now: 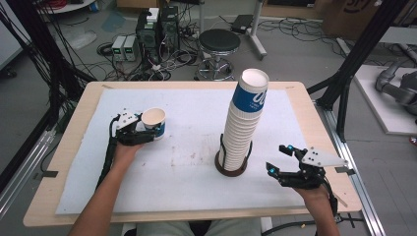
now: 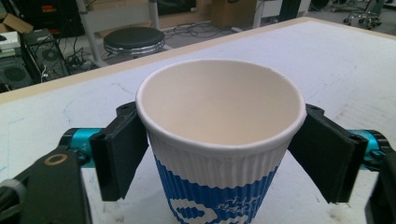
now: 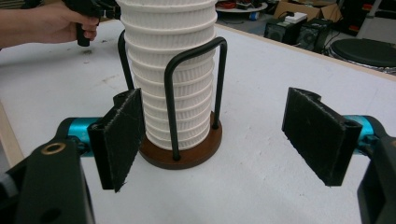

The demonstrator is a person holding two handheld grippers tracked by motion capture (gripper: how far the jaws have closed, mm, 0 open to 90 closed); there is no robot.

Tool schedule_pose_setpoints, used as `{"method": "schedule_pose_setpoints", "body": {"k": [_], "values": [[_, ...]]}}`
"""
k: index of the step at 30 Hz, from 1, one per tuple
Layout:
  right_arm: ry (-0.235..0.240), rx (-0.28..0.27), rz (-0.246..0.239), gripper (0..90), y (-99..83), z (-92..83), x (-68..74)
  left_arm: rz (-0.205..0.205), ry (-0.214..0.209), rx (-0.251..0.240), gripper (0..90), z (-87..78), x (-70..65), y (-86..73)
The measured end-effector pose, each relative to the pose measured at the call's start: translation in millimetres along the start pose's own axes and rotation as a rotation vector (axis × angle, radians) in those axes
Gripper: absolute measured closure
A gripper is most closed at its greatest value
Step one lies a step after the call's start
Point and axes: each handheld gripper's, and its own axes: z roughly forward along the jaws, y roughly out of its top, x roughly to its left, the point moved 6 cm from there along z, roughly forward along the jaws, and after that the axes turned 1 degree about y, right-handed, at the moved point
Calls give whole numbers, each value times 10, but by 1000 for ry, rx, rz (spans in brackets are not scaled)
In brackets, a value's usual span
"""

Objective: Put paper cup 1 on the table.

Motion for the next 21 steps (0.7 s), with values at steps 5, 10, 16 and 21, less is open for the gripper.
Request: {"method": "schedule_pose_setpoints", "body": {"k": [5,10,16,21], "values": [[3,1,3,220,2,-4,1,-11,-12,19,179,-45,-4,-7],[2,-1,4,220,-1,-11,-7,-32,-23,26,179,-142,-4,-21],[4,0,2,220,-1,-4,-4,-12,-25,50,178,-199,-8,-52],[2,-2,1,220,4,-15,-8,3,-23,81,178,-209,-32,-91]]}}
